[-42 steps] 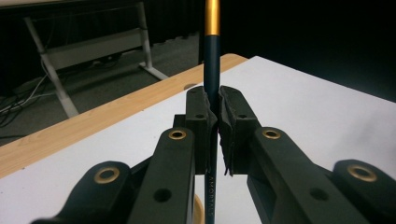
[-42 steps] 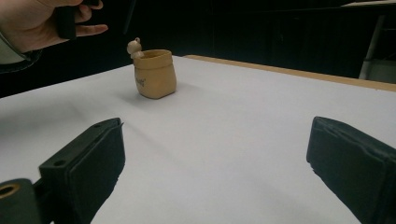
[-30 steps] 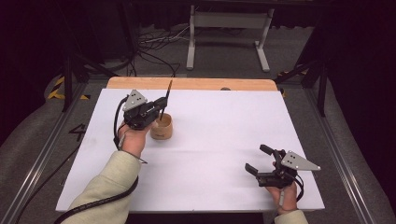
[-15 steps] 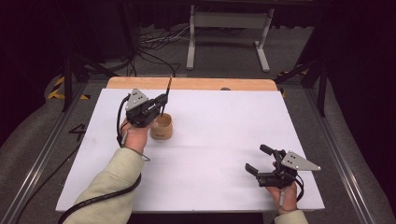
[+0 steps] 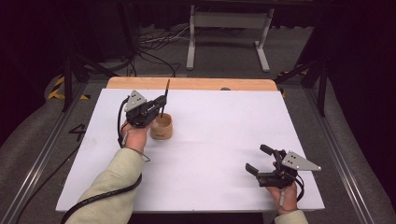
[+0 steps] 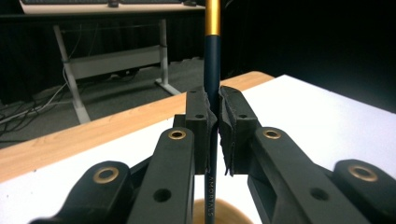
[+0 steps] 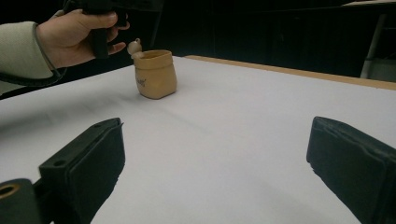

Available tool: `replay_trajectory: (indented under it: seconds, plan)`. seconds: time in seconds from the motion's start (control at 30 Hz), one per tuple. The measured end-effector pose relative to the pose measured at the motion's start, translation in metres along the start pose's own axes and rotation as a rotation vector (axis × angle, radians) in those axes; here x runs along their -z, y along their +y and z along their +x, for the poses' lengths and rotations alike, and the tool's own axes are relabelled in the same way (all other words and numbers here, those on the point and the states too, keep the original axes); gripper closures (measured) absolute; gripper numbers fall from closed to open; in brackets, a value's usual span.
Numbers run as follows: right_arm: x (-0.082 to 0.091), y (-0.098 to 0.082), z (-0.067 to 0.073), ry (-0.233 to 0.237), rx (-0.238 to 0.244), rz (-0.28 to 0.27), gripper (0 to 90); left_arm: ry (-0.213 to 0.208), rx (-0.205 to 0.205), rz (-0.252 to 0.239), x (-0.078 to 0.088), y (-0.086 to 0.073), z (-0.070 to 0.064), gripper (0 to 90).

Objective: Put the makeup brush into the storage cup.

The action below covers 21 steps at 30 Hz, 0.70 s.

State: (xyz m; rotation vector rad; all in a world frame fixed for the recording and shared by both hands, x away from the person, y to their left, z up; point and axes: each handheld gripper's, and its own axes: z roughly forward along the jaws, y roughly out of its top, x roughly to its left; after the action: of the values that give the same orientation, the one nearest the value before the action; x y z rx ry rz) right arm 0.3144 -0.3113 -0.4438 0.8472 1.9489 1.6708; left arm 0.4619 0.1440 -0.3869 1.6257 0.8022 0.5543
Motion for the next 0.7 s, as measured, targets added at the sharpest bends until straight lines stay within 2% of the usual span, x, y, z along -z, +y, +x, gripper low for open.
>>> replay_trajectory:
  seconds: [0.7]
  plan:
    - [0.0, 0.0, 0.001, 0.003, 0.001, 0.003, 4.3, -0.018, 0.038, 0.045, -0.001, -0.017, 0.002, 82.7]
